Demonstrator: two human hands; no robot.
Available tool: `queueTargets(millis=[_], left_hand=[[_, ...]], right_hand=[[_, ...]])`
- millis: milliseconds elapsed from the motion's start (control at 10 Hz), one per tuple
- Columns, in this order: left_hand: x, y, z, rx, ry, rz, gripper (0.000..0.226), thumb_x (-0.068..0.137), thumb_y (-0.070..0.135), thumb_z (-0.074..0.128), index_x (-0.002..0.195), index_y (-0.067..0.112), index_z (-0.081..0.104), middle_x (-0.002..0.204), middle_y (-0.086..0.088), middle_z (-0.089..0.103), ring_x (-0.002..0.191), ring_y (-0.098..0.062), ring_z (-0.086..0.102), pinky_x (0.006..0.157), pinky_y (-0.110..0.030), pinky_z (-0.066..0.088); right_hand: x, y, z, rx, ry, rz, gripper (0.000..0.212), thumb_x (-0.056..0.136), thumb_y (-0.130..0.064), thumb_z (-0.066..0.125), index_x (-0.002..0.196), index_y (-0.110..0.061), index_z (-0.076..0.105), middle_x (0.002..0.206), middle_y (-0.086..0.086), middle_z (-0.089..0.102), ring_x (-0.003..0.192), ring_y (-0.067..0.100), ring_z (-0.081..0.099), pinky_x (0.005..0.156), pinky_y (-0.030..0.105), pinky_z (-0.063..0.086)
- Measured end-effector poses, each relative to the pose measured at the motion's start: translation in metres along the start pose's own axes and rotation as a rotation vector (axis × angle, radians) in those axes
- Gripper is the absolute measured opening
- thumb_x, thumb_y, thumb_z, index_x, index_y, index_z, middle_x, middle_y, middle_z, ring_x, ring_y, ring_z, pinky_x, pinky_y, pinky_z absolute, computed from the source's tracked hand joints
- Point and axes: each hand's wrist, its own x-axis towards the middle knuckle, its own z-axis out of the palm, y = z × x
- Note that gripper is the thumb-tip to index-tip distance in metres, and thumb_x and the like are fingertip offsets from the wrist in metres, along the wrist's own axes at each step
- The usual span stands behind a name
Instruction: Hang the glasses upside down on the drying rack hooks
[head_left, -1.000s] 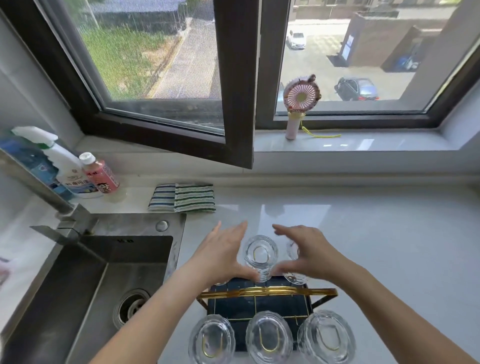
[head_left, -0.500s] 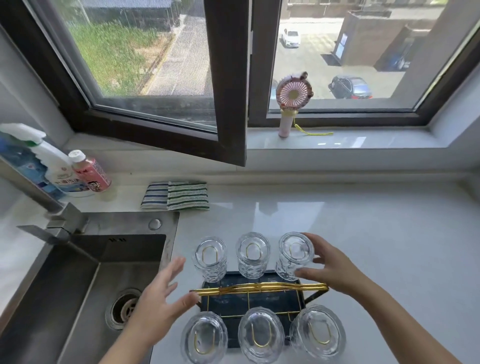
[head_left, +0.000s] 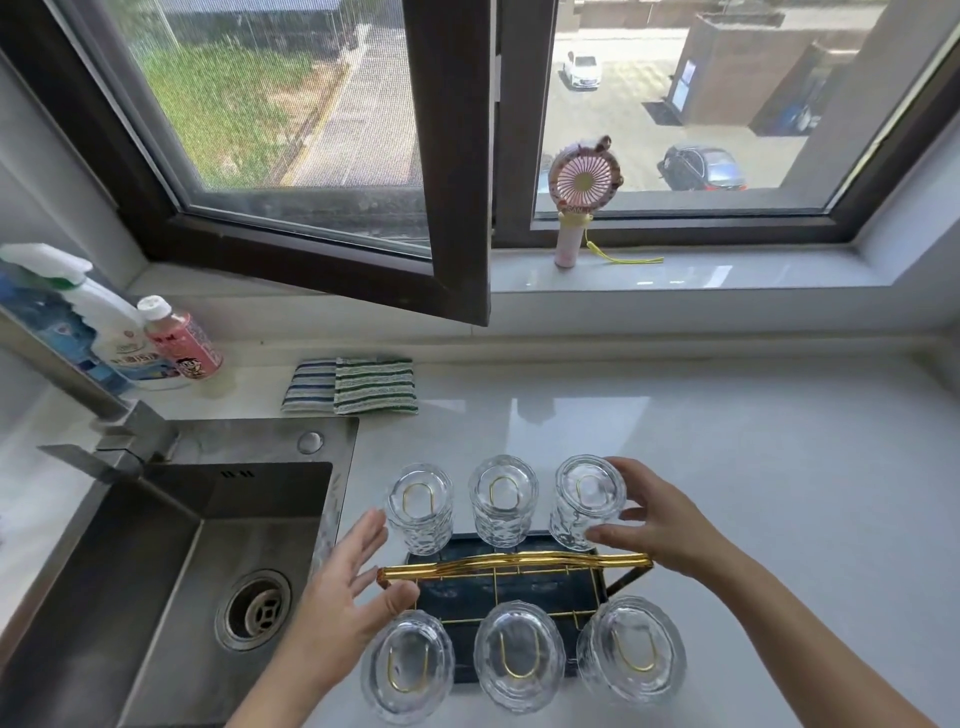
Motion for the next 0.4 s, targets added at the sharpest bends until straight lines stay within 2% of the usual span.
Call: queueTargets(millis=[200, 300, 400], left_hand=[[0.0, -0.004, 0.001, -0.018, 0.011, 0.035, 0.129, 0.037, 0.08, 0.068, 0.142, 0.02, 0.026, 0.135, 0.015, 0.04, 0.112, 0.019, 0.041, 0.081, -0.002, 0.04], [0.0, -0.005, -0.001, -0.082, 0.038, 0.035, 0.12, 0.042, 0.082, 0.065, 0.139, 0.021, 0.03, 0.133, 0.017, 0.043, 0.115, 0.015, 0.044, 0.082, -0.006, 0.042], [-0.006, -0.019, -0.003, -0.213, 0.206, 0.035, 0.069, 0.07, 0.065, 0.062, 0.121, 0.021, 0.051, 0.116, 0.007, 0.061, 0.104, -0.002, 0.059, 0.082, -0.021, 0.048]], right_hand=[[0.0, 0.002, -0.001, 0.003, -0.006, 0.001, 0.065, 0.06, -0.045, 0.083, 0.107, -0.057, 0.04, 0.114, -0.025, 0.054, 0.109, 0.008, 0.056, 0.084, 0.02, 0.047], [-0.004, -0.003, -0.001, -0.006, -0.031, 0.003, 0.084, 0.055, -0.054, 0.08, 0.127, -0.045, 0.037, 0.125, -0.016, 0.052, 0.115, 0.015, 0.054, 0.092, 0.029, 0.049], [-0.005, -0.017, -0.017, 0.034, 0.051, -0.009, 0.097, 0.061, -0.052, 0.068, 0.143, -0.023, 0.024, 0.134, -0.001, 0.046, 0.12, 0.019, 0.051, 0.1, 0.039, 0.045]])
